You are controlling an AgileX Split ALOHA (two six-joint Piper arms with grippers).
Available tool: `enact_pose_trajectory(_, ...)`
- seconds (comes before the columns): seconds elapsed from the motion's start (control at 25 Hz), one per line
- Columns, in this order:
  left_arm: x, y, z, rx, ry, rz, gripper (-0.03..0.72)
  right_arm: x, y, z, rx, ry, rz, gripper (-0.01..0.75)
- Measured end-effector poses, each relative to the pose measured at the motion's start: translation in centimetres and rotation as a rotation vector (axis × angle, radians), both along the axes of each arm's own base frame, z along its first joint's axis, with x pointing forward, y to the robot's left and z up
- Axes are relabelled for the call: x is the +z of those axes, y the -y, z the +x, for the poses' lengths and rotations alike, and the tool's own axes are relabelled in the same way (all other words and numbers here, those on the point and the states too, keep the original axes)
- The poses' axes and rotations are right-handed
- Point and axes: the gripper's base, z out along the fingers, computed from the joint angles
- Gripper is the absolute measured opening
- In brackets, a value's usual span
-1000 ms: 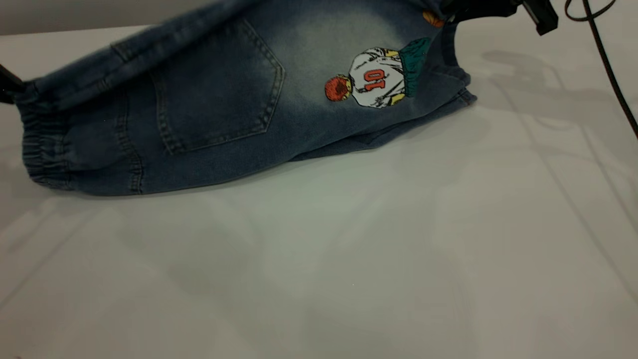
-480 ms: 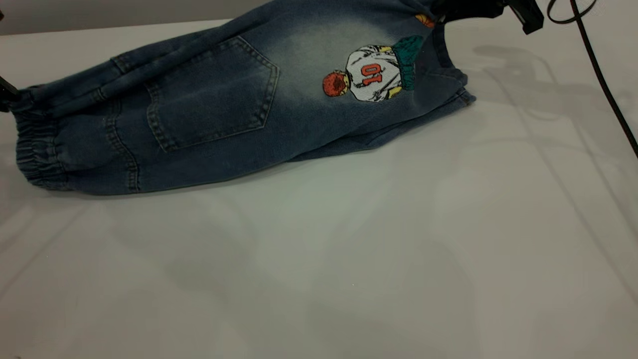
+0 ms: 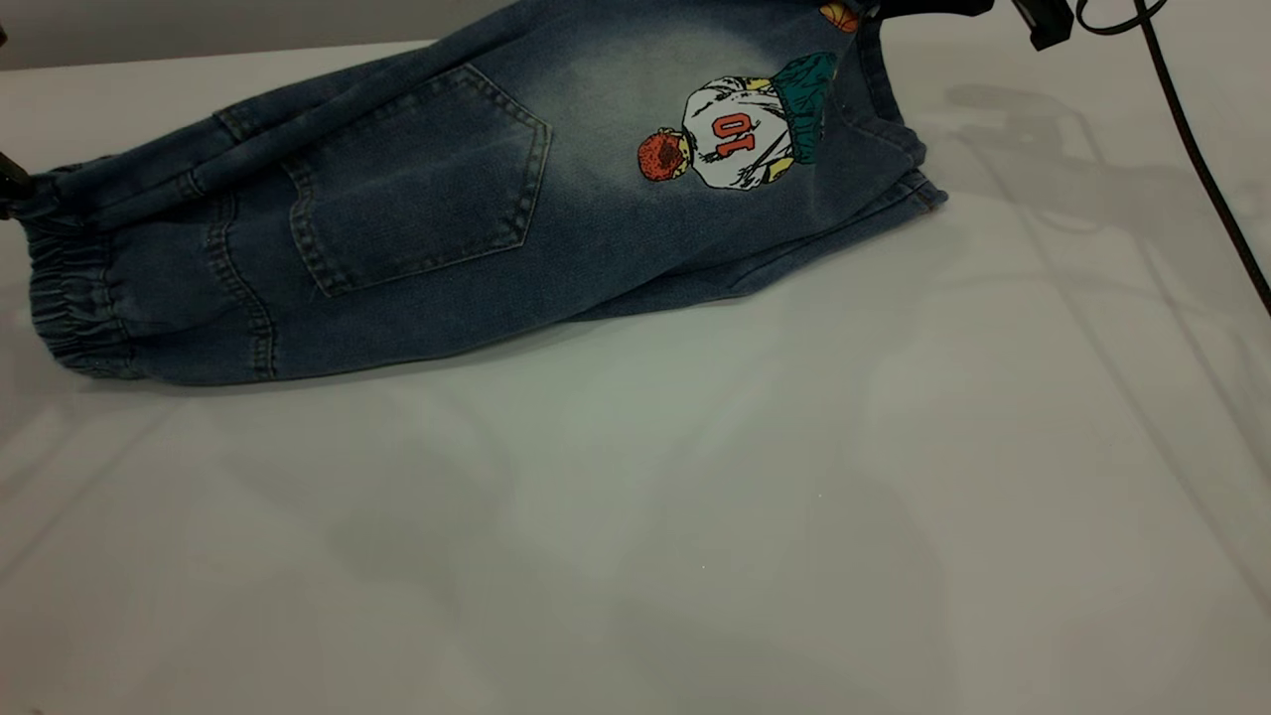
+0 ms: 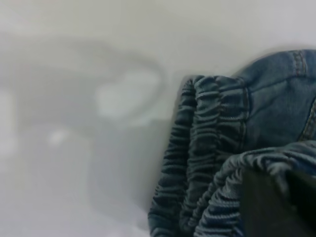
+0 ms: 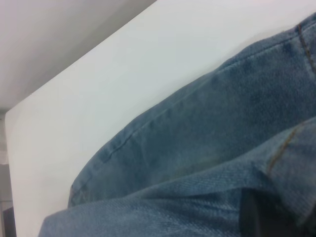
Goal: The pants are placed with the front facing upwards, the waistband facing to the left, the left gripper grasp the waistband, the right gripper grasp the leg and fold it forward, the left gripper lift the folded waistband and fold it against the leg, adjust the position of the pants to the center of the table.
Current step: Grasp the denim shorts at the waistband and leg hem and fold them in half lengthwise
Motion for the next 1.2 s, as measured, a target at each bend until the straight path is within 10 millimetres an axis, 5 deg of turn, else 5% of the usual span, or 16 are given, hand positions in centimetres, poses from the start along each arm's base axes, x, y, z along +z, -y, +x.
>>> enact_pose_trajectory(0.24,0.0,-0.2,0.0,-0.043,0.010,0.048,0.260,0.0,0.5,0.3,-0.032,0.020,-0.018,0.125)
enact_pose_trajectory(0.4,0.6,-0.3,0.6,-0.059,0.033,0.052,0.370,0.2,0.1,0.2,-0.006,0.038,0.004,0.269)
enact_pose_trajectory(0.6,1.6,-0.1,1.4,-0.088,0.053,0.025,0.407,0.2,0.0,0.1,0.011,0.038,0.009,0.421)
enact_pose_trajectory(1.2,1.8,0.1,0.2,-0.181,-0.081,-0.161,0.412,0.8,-2.6,-1.4,0.217,0.020,0.106,0.439)
